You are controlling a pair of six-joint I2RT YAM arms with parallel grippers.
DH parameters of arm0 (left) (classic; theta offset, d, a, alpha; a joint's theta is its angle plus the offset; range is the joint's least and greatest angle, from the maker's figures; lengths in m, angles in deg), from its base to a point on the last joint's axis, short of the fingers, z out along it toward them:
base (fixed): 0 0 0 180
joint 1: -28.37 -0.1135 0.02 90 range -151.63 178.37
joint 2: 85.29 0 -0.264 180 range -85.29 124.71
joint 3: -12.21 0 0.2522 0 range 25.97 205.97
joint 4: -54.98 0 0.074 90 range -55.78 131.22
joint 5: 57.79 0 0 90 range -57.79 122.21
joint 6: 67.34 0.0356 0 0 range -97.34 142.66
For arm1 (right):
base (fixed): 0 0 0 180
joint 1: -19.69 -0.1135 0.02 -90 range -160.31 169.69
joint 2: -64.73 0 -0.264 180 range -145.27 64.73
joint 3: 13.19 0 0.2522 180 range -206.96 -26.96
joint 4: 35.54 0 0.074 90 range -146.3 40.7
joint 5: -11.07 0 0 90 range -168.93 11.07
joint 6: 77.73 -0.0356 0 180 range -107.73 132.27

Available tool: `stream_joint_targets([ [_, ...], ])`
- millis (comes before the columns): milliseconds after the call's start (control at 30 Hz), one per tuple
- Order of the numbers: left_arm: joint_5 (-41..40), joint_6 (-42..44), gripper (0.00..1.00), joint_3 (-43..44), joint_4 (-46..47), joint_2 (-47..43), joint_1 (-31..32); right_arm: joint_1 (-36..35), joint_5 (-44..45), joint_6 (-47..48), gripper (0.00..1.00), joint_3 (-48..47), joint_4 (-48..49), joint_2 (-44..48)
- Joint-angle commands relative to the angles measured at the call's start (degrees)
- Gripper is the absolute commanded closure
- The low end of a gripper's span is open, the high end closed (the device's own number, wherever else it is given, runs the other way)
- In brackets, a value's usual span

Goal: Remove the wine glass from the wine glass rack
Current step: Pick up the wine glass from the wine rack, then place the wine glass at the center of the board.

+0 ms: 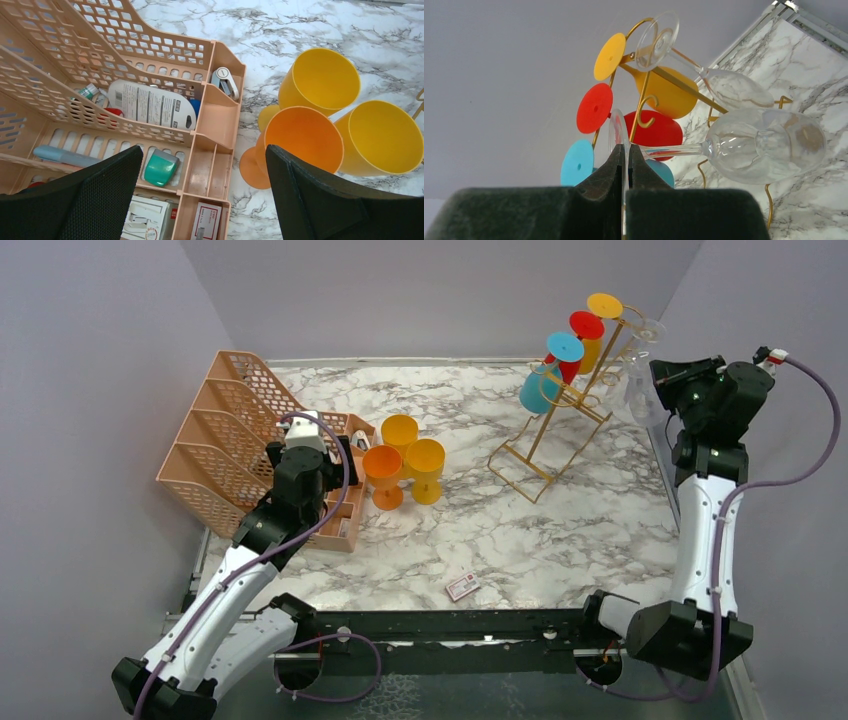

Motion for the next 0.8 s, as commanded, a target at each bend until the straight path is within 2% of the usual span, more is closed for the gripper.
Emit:
stream_joint_targets([
  [0,0.7,-0.2,0.01,-0.8,1.6,-1.4,-0.5,0.2,1.4,2.5,0.99,3.0,1.5,6.9],
  [200,0.7,-0.5,0.01,-0.9,1.8,-2.2,-0.7,-2.2,3.4,3.7,0.99,5.8,-6.9,14.2],
  [467,0.3,-1.0,0.01,-1.1,2.1,-4.3,-1.0,-11.0,6.5,0.5,0.99,13.1,-12.7,24.5],
  [667,-1.2,-1.1,0.01,-1.9,2.8,-6.0,-1.1,-18.6,9.7,3.2,0.99,14.0,-18.6,29.3],
  [767,-1.1,-0.9,0.01,-2.0,2.9,-6.0,-1.1,-20.5,5.4,5.8,0.99,16.4,-16.4,30.3],
])
